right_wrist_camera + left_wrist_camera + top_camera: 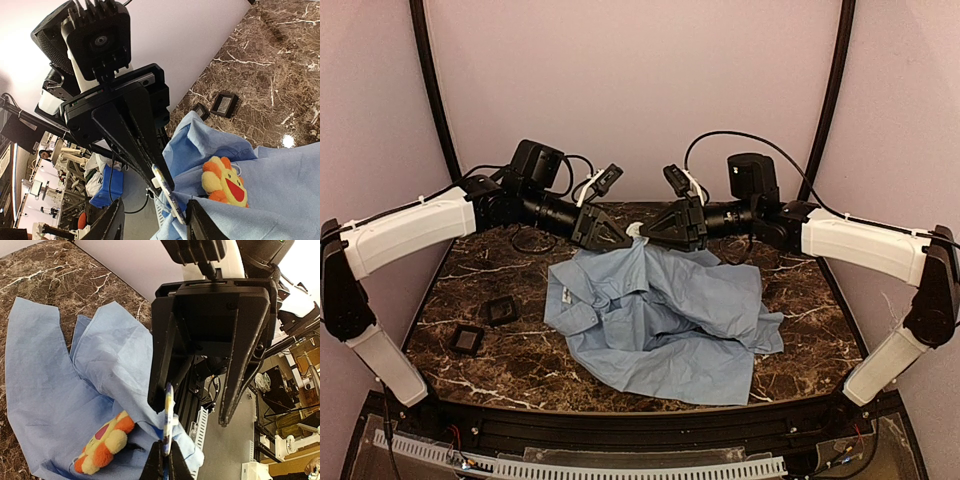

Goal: Remove the brooch from the garment
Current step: Open the brooch with the crumpled clothing, then remove the brooch from the crumpled clothing.

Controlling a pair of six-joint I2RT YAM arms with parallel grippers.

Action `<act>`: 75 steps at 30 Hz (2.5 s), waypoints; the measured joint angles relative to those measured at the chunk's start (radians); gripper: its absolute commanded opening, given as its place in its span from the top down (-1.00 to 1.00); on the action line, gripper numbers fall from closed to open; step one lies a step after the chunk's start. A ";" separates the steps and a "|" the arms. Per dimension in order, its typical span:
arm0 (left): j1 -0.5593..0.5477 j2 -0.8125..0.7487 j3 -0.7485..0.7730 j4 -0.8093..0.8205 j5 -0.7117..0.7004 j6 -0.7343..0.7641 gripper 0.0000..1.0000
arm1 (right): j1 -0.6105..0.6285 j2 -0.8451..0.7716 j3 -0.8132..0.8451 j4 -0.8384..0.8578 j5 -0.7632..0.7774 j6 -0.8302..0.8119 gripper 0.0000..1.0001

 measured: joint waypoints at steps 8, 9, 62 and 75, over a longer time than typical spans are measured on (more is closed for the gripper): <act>0.007 0.002 -0.003 0.002 0.013 0.005 0.98 | -0.010 -0.009 -0.014 0.007 0.010 0.011 0.58; 0.008 0.002 -0.003 0.004 0.016 0.005 0.98 | -0.011 -0.009 -0.014 0.007 0.011 0.013 0.61; 0.014 0.009 -0.044 -0.064 -0.112 0.089 0.98 | -0.018 0.028 0.032 -0.091 0.085 -0.075 1.00; 0.042 -0.019 -0.114 -0.017 -0.171 0.040 0.98 | -0.018 0.000 0.031 -0.140 0.110 -0.098 1.00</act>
